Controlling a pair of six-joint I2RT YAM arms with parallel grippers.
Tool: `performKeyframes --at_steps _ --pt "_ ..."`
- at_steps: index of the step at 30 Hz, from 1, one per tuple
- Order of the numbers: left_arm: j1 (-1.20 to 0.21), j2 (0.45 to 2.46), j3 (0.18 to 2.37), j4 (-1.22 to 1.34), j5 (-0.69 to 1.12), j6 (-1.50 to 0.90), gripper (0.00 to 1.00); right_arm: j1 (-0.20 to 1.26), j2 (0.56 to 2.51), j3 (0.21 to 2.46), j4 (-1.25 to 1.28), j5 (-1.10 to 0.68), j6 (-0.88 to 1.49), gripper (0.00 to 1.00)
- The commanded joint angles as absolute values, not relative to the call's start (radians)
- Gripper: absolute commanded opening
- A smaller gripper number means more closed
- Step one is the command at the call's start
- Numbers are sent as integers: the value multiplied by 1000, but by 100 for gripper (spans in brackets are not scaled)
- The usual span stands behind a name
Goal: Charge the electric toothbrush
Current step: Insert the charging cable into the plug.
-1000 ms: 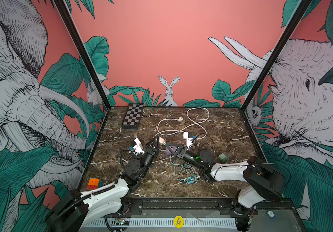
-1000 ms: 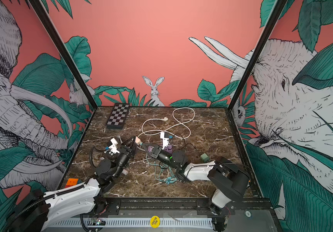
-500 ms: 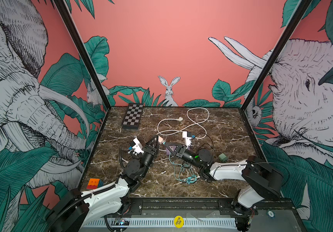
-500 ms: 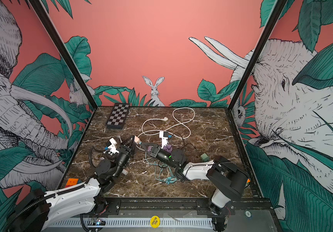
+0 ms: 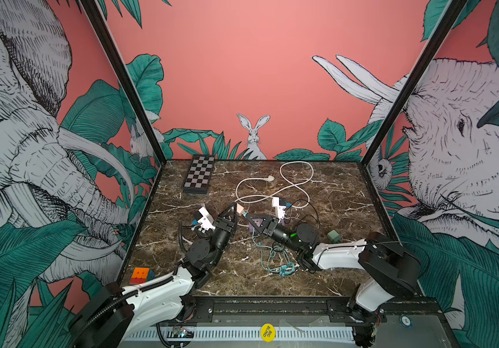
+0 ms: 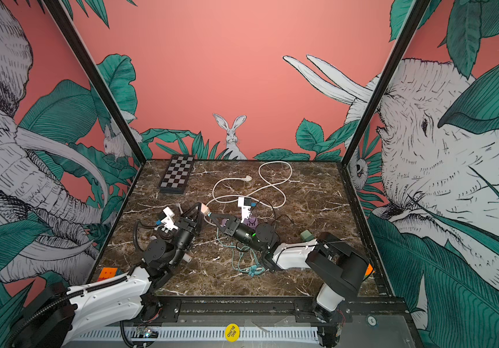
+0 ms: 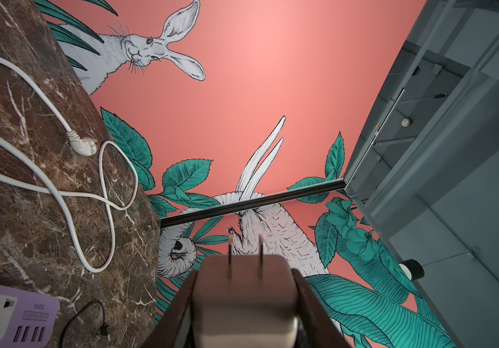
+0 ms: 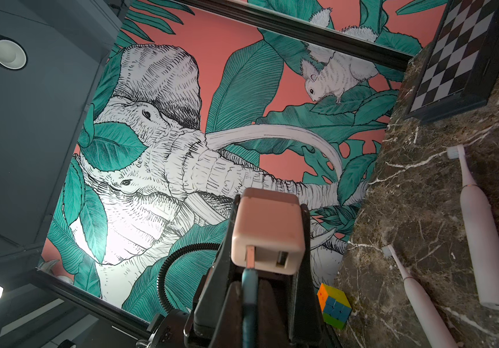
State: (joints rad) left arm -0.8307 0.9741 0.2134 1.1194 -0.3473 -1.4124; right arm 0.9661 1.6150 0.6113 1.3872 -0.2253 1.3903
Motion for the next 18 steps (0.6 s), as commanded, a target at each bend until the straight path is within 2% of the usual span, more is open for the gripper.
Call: performKeyframes --at_steps 1,18 --pt "-848 974 238 1183 -288 -1399 0 963 1626 630 1410 -224 1404 0" --pt "-857 983 242 1199 -212 -1373 0 916 1626 665 1410 -247 1438 0"
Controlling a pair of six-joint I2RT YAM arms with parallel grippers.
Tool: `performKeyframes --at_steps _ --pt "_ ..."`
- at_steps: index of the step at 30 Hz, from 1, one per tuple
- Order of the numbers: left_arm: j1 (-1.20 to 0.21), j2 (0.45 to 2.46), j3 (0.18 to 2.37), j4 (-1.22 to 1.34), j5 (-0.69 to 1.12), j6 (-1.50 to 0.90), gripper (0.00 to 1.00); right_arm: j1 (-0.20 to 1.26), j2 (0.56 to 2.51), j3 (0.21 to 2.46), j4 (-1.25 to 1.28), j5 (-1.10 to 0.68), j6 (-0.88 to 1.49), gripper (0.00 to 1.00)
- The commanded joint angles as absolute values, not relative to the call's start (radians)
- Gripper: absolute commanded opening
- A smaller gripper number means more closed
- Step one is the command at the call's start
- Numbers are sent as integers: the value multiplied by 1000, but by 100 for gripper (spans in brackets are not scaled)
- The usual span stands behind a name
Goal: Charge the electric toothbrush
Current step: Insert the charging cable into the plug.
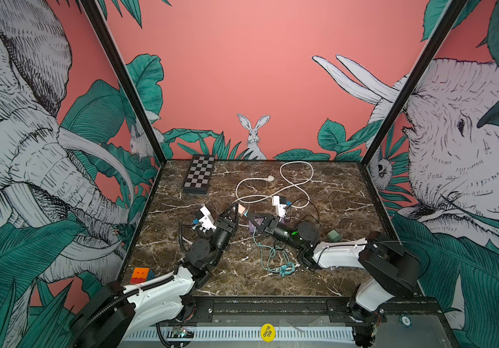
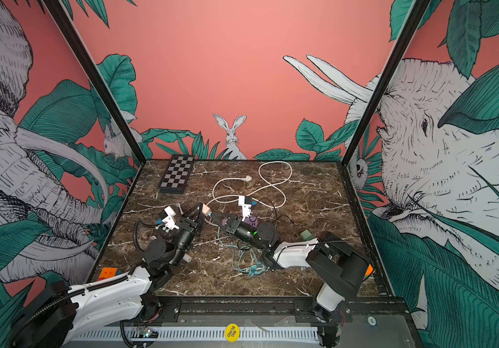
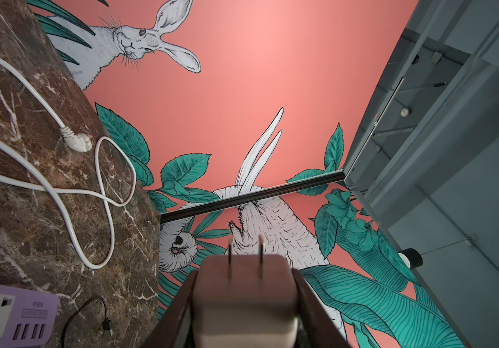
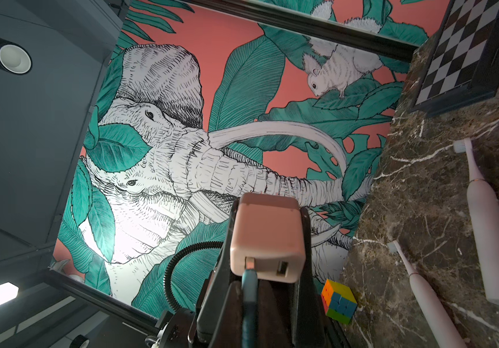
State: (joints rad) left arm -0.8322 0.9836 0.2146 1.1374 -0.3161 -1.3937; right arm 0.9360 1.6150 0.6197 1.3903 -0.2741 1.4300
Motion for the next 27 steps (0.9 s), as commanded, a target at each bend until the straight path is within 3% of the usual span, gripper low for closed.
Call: performKeyframes --at_steps 1,18,27 --pt "-859 983 241 1199 -215 -1373 0 915 1628 668 1410 -248 1436 0" --pt "-881 1020 264 1201 -199 -1359 0 927 1637 685 1407 -194 1460 0" --pt "-892 984 281 1109 -184 -1318 0 928 1577 702 1261 -201 1440 0"
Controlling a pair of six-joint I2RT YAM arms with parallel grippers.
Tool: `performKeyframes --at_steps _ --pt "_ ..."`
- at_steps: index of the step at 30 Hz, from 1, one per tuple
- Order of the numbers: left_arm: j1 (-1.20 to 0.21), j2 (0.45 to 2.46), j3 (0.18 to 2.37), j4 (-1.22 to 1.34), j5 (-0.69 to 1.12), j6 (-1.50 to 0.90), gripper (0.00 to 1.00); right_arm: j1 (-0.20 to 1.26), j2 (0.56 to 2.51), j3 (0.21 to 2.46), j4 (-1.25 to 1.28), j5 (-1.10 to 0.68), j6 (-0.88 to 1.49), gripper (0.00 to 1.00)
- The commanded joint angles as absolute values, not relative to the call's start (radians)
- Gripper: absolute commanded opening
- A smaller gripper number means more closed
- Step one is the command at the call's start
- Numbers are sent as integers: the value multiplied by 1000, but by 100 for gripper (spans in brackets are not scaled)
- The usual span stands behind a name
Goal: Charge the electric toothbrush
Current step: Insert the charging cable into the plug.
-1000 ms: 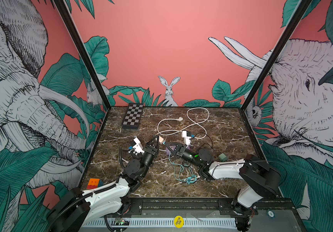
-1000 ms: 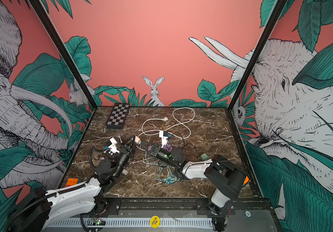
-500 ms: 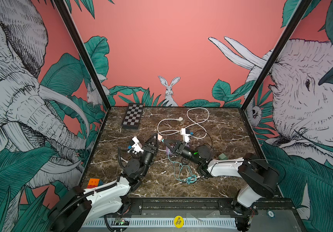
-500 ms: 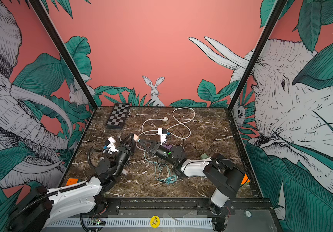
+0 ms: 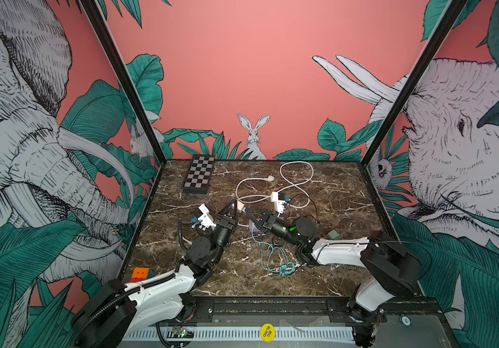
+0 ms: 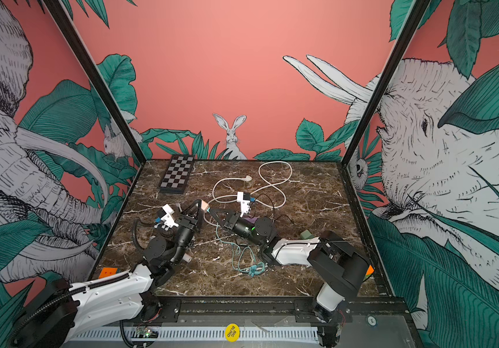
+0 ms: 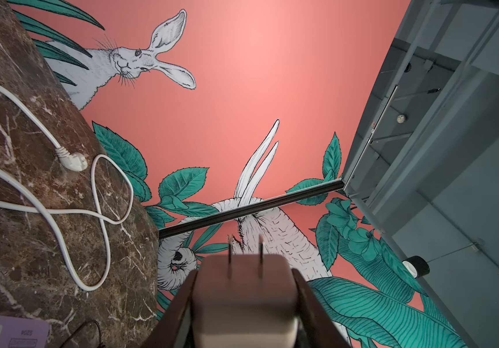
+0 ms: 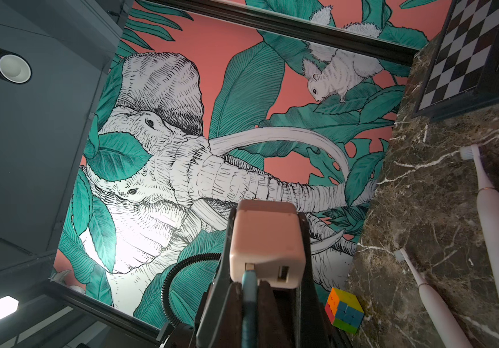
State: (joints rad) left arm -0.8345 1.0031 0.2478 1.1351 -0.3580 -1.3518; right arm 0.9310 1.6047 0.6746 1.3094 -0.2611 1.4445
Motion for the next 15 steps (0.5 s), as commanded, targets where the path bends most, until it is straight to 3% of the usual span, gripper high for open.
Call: performKeyframes --at_steps 1,10,15 --pt "-895 986 279 1112 -189 -1317 0 928 1578 697 1278 -193 1436 0" --pt "-945 1086 298 1246 -210 -1338 0 945 1682 742 1406 -200 1421 0" --pt "-945 1083 264 1264 -273 -1366 0 945 1622 700 1334 -196 1331 0"
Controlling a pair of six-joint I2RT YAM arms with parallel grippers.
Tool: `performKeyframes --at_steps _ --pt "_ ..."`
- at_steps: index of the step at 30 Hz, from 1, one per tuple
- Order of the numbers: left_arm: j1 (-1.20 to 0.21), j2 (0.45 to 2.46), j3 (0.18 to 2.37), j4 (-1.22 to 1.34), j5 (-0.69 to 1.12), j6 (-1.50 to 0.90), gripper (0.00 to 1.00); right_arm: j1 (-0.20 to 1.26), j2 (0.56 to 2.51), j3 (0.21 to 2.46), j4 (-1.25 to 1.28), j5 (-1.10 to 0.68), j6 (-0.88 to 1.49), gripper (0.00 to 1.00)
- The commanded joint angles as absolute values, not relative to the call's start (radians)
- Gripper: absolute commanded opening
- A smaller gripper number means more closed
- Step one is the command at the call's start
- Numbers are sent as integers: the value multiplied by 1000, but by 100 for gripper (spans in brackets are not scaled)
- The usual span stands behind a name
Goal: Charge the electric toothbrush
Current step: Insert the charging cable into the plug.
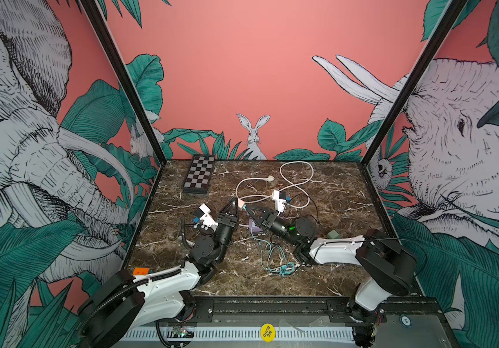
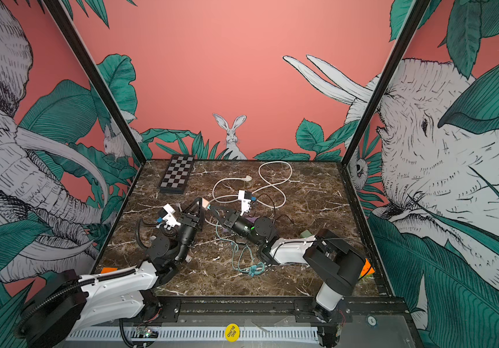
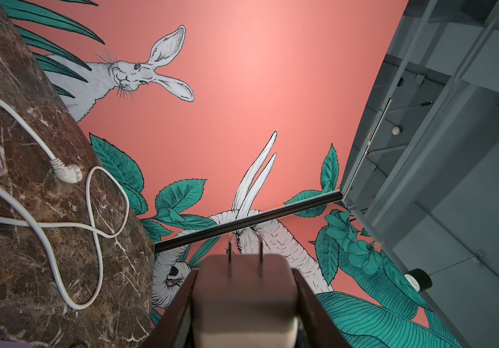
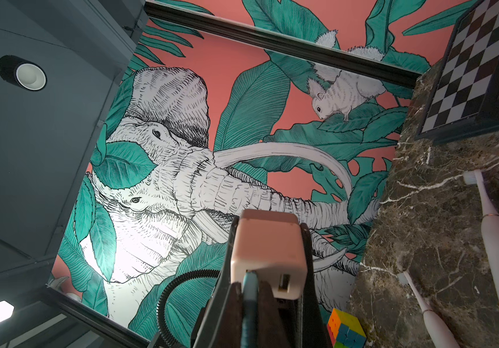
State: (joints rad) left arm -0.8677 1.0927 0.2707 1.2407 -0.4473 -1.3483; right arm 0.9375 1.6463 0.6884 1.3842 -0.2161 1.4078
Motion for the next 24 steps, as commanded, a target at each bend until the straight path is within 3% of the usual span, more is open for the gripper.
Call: performKeyframes --at_steps 1,2,4,10,14,17,24 --pt "-945 1069 259 1251 -289 -1365 0 944 1610 686 1293 -195 1301 0" --pt "-945 1050 255 1229 -308 -1368 0 945 1551 669 1247 -199 1260 6" --pt "-945 1004 255 1166 -336 -1363 0 946 1480 646 1134 -207 1179 29" --pt "-944 887 258 968 -419 -1398 0 955 1251 575 769 -154 920 62" --pt "-943 848 259 840 -444 -1474 0 1009 1104 559 553 -51 684 72" --pt "-943 865 259 820 -442 -1557 0 1162 1069 622 404 128 374 81" --pt "-943 917 293 827 -380 -1647 0 1210 1182 637 526 248 184 86"
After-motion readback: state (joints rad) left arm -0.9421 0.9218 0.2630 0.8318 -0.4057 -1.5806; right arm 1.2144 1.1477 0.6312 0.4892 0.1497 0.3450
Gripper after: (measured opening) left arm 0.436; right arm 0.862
